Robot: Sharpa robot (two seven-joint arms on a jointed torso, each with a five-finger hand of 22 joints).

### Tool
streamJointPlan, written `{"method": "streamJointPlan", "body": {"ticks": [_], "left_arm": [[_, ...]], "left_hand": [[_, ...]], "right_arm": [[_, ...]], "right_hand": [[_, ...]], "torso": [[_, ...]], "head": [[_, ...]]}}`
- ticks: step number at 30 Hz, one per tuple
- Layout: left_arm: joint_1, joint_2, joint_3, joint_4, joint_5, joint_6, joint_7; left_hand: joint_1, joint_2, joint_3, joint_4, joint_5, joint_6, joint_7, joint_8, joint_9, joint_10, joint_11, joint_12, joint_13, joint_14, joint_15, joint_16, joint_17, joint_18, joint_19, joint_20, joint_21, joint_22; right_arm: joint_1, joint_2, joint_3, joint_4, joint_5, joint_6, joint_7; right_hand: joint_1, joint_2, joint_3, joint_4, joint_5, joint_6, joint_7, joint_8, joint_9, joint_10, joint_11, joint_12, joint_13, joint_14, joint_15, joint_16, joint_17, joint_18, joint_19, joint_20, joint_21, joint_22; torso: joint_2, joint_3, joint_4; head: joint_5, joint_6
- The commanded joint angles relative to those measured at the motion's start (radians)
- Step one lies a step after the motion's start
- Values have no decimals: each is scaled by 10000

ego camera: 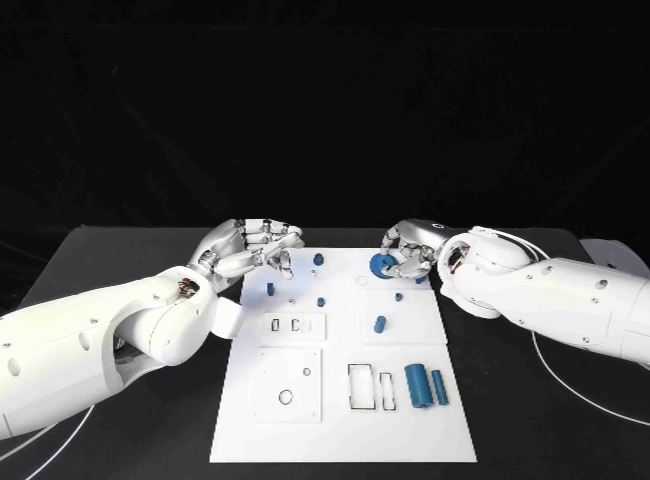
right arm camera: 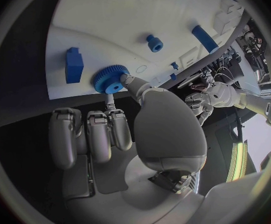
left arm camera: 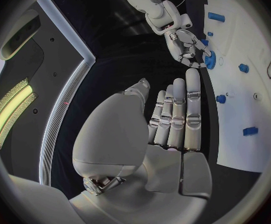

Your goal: Assemble the parts on the task board

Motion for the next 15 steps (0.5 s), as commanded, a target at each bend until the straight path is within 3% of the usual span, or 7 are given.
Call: {"method": "streamJointPlan", "body": {"ticks": [1,8,15], "left_arm": [[9,23,7,11,34,173,22],[9,28,7,-1,34,185,8],[9,37,7,-22,34,181,12]], "left_hand": [[-50,62,72,3,39,-63,13,-15,16,-49,-4,-4,-2,-56,-14,14,17,34,-109,5,79,18],[-50,62,72,3,39,-63,13,-15,16,-49,-4,-4,-2,-56,-14,14,17,34,-109,5,79,18],[-50,62,72,3,39,-63,13,-15,16,-49,-4,-4,-2,-56,-14,14,17,34,-109,5,79,18]], "right_arm": [[-69,6,-46,112,-982,-502,-158],[-69,25,-44,552,-1430,-1421,-188],[-20,262,-39,1133,-1920,-1753,-404]], "right_hand": [[54,62,72,28,-11,381,-299,213,138,168,-105,68,1493,879,-71,42,1830,-171,490,-119,66,1050],[-59,32,82,78,-61,446,-333,209,142,226,-137,123,1557,889,-101,57,1876,-179,504,-152,86,1084],[-70,31,90,83,-58,449,-339,203,140,223,-143,117,1551,893,-105,63,1893,-178,503,-157,85,1081]], "torso": [[-1,-1,4],[-3,-4,6],[0,-14,8]], "head": [[7,14],[29,38],[56,53]]}}
